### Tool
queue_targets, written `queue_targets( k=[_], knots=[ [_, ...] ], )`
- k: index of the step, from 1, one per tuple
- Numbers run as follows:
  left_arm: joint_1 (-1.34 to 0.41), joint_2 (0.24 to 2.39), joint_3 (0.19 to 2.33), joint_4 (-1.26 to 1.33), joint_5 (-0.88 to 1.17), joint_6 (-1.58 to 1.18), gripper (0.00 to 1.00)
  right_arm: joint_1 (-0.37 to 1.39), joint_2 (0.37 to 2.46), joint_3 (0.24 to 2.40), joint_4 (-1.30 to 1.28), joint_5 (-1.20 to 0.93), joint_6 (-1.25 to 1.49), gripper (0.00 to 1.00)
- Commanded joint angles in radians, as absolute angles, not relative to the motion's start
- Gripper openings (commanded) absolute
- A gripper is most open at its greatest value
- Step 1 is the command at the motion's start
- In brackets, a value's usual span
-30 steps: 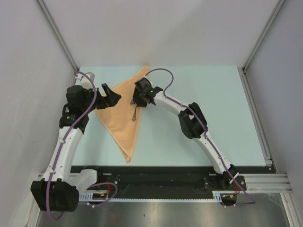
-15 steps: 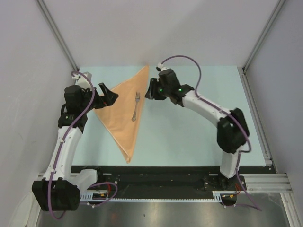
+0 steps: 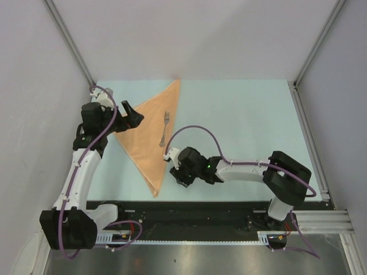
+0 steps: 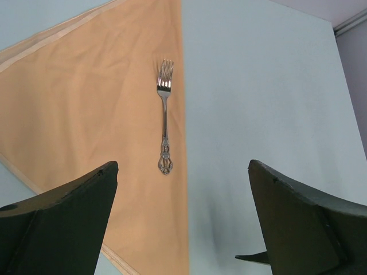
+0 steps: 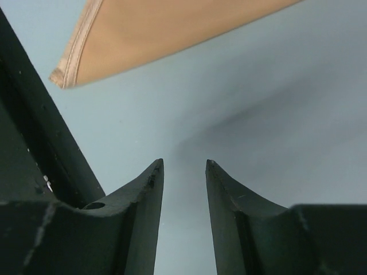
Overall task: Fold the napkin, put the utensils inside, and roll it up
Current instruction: Fold the napkin
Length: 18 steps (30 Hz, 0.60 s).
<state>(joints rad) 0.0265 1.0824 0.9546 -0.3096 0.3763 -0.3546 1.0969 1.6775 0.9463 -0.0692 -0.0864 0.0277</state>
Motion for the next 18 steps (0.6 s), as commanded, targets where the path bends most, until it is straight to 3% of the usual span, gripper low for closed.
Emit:
queue_targets(
  k=[1,7,18],
  knots=[
    [0.035,1.08,0.959,-0.307,0.356,-0.322,1.0,1.08,1.658,1.028,0.026,-0.09,0.053,0.38],
    [0.064,1.075,0.993,-0.367,0.219,-0.293,1.0,1.199,1.752,1.117,0.04,0.052,0.196,0.39],
    [0.183,1.097,0.957,-0.31,0.336,-0.353,1.0,1.292,1.977,1.391,-0.052,0.124,0.137,0.38]
  ],
)
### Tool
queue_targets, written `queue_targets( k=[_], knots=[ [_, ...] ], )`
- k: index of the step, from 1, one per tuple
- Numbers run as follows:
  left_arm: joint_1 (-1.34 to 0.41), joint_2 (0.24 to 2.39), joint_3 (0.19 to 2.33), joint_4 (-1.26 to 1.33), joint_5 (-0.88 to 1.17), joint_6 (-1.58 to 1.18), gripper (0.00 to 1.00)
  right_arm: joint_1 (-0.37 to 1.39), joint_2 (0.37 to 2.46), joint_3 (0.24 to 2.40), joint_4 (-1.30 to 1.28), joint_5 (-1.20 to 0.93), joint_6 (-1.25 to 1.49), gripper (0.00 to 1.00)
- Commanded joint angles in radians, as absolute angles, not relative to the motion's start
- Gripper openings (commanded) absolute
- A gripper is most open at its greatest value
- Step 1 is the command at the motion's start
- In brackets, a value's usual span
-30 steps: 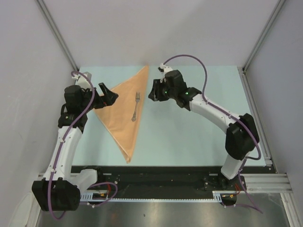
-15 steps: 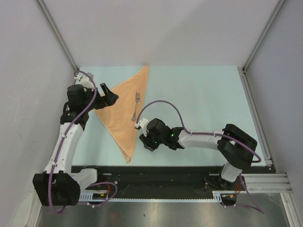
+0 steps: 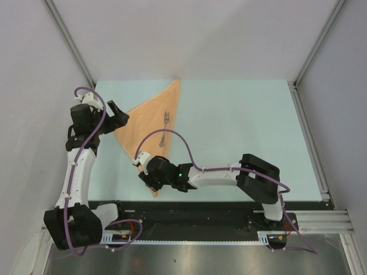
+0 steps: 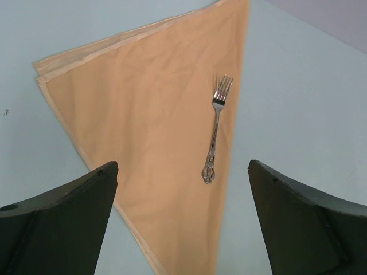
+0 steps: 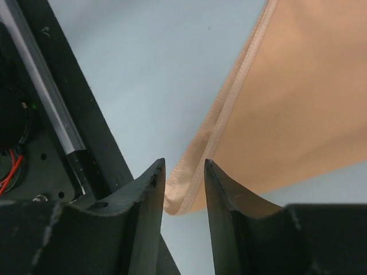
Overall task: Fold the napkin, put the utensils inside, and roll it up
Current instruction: Fold the napkin
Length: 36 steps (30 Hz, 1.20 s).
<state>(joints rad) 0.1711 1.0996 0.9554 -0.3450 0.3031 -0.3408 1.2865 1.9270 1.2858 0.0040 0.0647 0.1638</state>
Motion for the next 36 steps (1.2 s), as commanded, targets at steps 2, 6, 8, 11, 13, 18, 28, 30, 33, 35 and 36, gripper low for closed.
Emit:
queue_targets(
  k=[2,6,8,11,13,18,28,30,33,35,36],
  knots=[
    [0.184,1.101,0.959,-0.311,0.339,-0.351,1.0,1.295,2.005,1.41,-0.066,0.135,0.114,0.38],
    [0.184,1.108,0.959,-0.31,0.348,-0.354,1.0,1.31,2.04,1.456,-0.115,0.166,0.077,0.37],
    [0.187,1.109,0.959,-0.31,0.351,-0.354,1.0,1.322,2.063,1.483,-0.142,0.184,0.058,0.37],
    [0.187,1.112,0.959,-0.307,0.356,-0.356,1.0,1.33,2.08,1.505,-0.159,0.181,0.051,0.37],
    [0.189,1.111,0.957,-0.308,0.357,-0.356,1.0,1.336,2.089,1.511,-0.167,0.183,0.048,0.37],
    [0.187,1.114,0.959,-0.308,0.359,-0.356,1.0,1.356,2.118,1.537,-0.195,0.261,0.026,0.37],
    [0.192,1.112,0.957,-0.308,0.356,-0.356,1.0,1.384,2.103,1.529,-0.176,0.345,0.003,0.37],
    [0.19,1.111,0.957,-0.307,0.357,-0.356,1.0,1.385,2.106,1.531,-0.176,0.365,-0.023,0.37],
    [0.192,1.112,0.959,-0.31,0.357,-0.356,1.0,1.385,2.126,1.543,-0.192,0.385,-0.034,0.37],
    [0.193,1.112,0.959,-0.31,0.356,-0.356,1.0,1.385,2.138,1.551,-0.204,0.393,-0.035,0.37],
    [0.195,1.112,0.959,-0.308,0.356,-0.356,1.0,1.385,2.141,1.552,-0.206,0.393,-0.035,0.37]
  ],
)
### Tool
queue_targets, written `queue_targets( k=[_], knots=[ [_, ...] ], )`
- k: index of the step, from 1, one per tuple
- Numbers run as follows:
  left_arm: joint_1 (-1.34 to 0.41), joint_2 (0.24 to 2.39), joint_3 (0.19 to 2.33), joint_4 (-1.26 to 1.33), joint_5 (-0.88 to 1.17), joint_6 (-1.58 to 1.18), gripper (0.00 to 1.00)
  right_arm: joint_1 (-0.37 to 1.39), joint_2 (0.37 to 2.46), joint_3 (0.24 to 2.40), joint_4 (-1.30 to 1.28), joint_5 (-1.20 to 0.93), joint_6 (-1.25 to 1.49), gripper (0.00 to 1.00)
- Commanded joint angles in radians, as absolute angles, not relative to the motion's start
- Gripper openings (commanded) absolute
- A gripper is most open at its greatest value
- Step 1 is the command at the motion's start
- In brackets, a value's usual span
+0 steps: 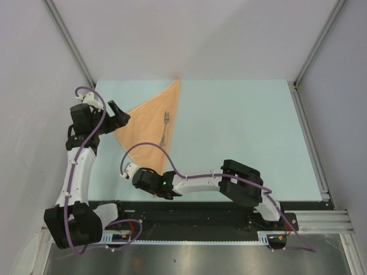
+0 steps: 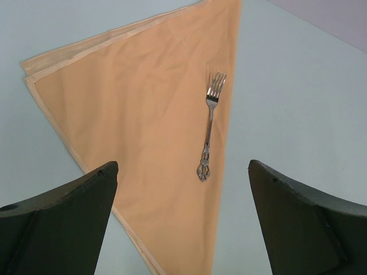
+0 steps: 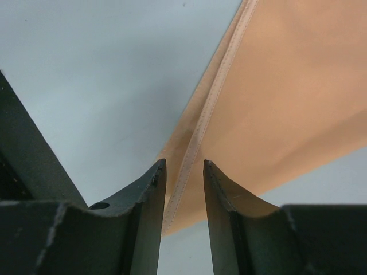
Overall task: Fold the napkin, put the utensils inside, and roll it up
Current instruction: Fold the napkin
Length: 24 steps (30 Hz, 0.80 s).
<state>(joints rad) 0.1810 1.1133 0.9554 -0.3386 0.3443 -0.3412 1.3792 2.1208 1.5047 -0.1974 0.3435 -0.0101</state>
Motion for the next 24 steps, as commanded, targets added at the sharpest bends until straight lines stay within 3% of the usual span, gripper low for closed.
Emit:
queue_targets(
  k=[1,14,17,21,24],
  knots=[
    [0.195,1.111,0.959,-0.31,0.356,-0.356,1.0,1.385,2.141,1.551,-0.207,0.399,-0.037,0.37],
    [0.199,1.112,0.957,-0.308,0.356,-0.354,1.0,1.385,2.177,1.575,-0.229,0.41,-0.037,0.33],
    [0.199,1.114,0.957,-0.308,0.357,-0.356,1.0,1.385,2.18,1.582,-0.227,0.4,-0.037,0.29],
    [0.199,1.114,0.957,-0.308,0.359,-0.356,1.0,1.384,2.184,1.591,-0.221,0.393,-0.034,0.12],
    [0.201,1.111,0.957,-0.308,0.359,-0.357,1.0,1.382,2.186,1.603,-0.218,0.388,-0.032,0.11]
  ],
)
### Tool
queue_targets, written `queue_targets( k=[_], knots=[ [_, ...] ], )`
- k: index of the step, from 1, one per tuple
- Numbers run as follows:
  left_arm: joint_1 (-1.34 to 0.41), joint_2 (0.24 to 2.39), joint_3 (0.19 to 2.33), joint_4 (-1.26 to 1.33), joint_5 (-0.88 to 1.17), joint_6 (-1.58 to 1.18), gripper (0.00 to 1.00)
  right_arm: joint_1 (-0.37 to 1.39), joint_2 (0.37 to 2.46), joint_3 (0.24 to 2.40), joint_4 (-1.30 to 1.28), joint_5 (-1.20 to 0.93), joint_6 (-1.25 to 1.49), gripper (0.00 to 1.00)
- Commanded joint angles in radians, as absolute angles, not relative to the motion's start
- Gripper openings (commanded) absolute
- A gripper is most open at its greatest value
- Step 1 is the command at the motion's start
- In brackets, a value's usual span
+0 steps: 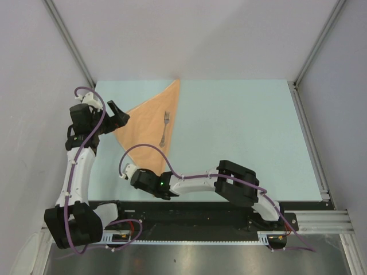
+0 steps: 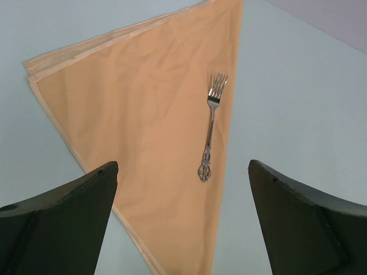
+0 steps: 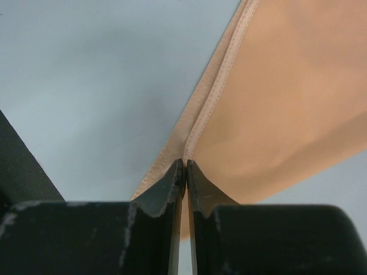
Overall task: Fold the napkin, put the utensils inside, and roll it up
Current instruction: Fold the napkin
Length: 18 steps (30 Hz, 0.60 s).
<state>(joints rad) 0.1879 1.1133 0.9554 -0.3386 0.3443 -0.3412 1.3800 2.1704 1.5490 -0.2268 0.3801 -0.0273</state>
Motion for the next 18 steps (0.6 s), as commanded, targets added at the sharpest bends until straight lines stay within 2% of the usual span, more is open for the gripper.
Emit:
queue_targets(
  k=[1,14,16,17,18],
  knots=[
    [0.199,1.112,0.957,-0.308,0.36,-0.357,1.0,1.382,2.187,1.606,-0.216,0.388,-0.032,0.11],
    [0.202,1.111,0.959,-0.31,0.367,-0.357,1.0,1.384,2.232,1.677,-0.265,0.368,-0.018,0.11],
    [0.202,1.114,0.959,-0.308,0.371,-0.357,1.0,1.384,2.22,1.672,-0.267,0.351,-0.008,0.18],
    [0.202,1.112,0.959,-0.308,0.374,-0.357,1.0,1.381,2.211,1.666,-0.265,0.341,-0.005,0.28],
    [0.201,1.114,0.959,-0.308,0.376,-0.359,1.0,1.378,2.195,1.657,-0.256,0.309,-0.005,0.31]
  ],
)
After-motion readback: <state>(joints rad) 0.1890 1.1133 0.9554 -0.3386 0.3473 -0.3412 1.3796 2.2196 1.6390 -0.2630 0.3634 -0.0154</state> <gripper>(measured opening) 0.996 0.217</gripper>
